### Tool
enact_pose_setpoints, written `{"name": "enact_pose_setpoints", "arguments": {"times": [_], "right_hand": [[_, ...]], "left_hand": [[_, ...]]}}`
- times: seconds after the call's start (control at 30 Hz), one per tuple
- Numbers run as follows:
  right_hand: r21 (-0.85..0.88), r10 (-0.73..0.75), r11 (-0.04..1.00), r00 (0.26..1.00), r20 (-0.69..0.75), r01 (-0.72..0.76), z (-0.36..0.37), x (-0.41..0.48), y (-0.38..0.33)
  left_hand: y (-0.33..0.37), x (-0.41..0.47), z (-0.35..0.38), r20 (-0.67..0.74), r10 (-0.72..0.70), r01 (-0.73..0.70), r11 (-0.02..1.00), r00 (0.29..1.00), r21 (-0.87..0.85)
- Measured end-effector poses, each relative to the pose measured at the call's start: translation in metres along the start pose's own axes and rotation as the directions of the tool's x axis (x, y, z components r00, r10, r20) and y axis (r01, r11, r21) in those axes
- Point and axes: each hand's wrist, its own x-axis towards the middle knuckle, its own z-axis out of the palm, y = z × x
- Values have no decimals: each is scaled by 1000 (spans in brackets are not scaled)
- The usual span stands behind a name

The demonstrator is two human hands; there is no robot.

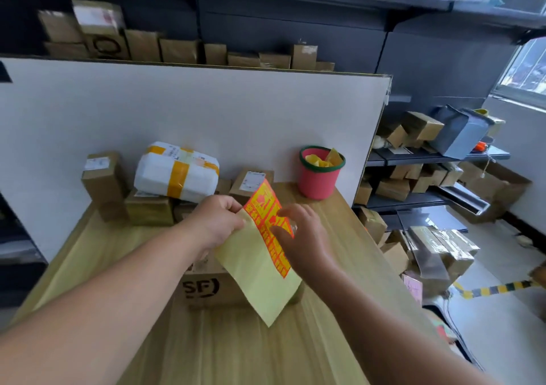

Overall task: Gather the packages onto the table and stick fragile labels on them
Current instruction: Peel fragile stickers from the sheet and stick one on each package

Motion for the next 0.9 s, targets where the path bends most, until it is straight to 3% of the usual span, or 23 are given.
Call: {"name": "enact_pose_setpoints", "arguments": {"times": [0.1,0.33,0.57,0.9], "right_hand": [[35,-62,997,998,-19,62,14,-18,-32],[34,-43,999,999,23,42,35,-45,-60],[106,-92,991,993,72,84,34,-56,-85],[150,-37,988,999,33,31,20,-42,-62]], "left_hand": [[-10,-12,-9,10,44,-44,999,999,-30],[-34,-40,-26,23,133,-132,991,991,-38],[-40,-55,-47,-57,174,-173,985,983,10],[-25,-45,-18,-21,168,-168,986,986,17]]}}
